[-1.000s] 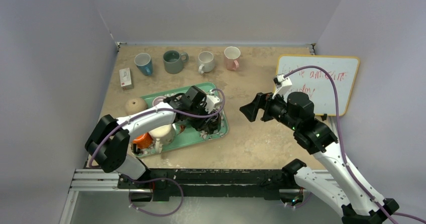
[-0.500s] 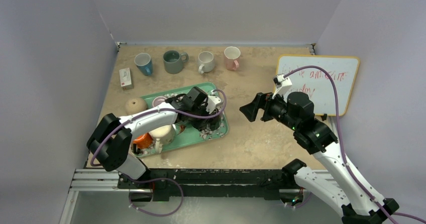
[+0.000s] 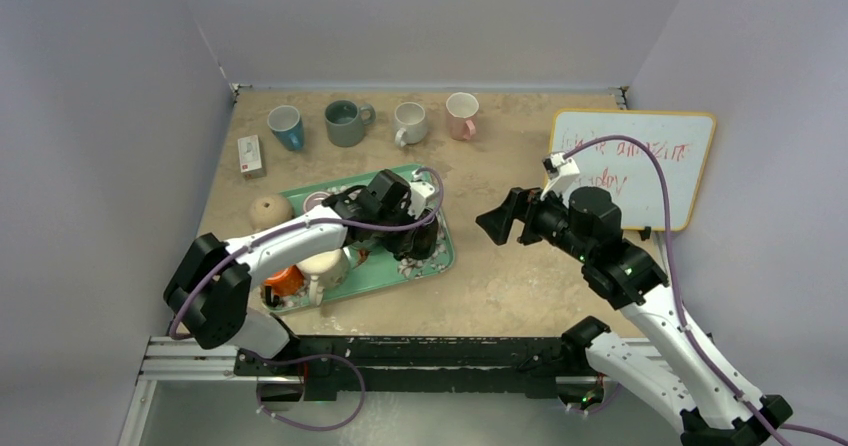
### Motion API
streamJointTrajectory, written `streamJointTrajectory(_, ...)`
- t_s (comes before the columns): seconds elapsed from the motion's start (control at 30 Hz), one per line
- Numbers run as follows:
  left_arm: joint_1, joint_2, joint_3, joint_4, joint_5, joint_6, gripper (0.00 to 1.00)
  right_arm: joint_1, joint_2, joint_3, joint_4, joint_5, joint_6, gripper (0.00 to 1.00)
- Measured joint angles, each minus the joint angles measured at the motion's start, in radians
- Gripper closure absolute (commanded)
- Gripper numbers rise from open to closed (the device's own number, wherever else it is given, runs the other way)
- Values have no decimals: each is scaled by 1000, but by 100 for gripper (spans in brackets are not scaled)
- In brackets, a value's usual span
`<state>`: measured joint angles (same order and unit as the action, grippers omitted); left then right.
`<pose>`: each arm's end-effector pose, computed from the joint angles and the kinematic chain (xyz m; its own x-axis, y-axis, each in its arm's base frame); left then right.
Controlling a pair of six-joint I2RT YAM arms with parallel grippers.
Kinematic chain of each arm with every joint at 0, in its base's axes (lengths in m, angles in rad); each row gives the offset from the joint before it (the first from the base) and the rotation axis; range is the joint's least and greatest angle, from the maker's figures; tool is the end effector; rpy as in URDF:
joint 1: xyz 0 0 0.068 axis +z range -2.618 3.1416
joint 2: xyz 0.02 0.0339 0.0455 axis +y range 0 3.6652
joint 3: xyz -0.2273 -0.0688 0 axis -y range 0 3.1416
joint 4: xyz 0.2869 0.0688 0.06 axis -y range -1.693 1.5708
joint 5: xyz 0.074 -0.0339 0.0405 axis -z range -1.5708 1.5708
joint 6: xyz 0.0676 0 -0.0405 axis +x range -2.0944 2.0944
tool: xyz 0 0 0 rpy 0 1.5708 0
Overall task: Turn the mug right side up
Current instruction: Turn over the cup on the tray.
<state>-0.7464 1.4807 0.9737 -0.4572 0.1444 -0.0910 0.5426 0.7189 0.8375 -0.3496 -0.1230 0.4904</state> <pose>0.2575 -0.2515 0.1373 -0.6672 0.4946 -0.5570 0.6743 0.7187 -0.1695 0.2219 0.1435 0.3244 -0.4625 0.2669 -0.8455 -0.4499 0.7510 0.4832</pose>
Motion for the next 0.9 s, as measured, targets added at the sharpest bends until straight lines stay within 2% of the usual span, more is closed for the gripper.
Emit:
streamJointTrajectory(0.37, 0, -109, -8, 66, -7, -136, 100, 0, 1, -40, 60, -34, 54, 7)
streamJointTrajectory(0.6, 0, -221, -66, 204, -22, -235, 100, 0, 1, -87, 117, -87, 113, 12)
streamJointTrajectory(0.9, 0, -327, -175, 451, 2, -421, 100, 0, 0, -185, 313, -204, 236, 21)
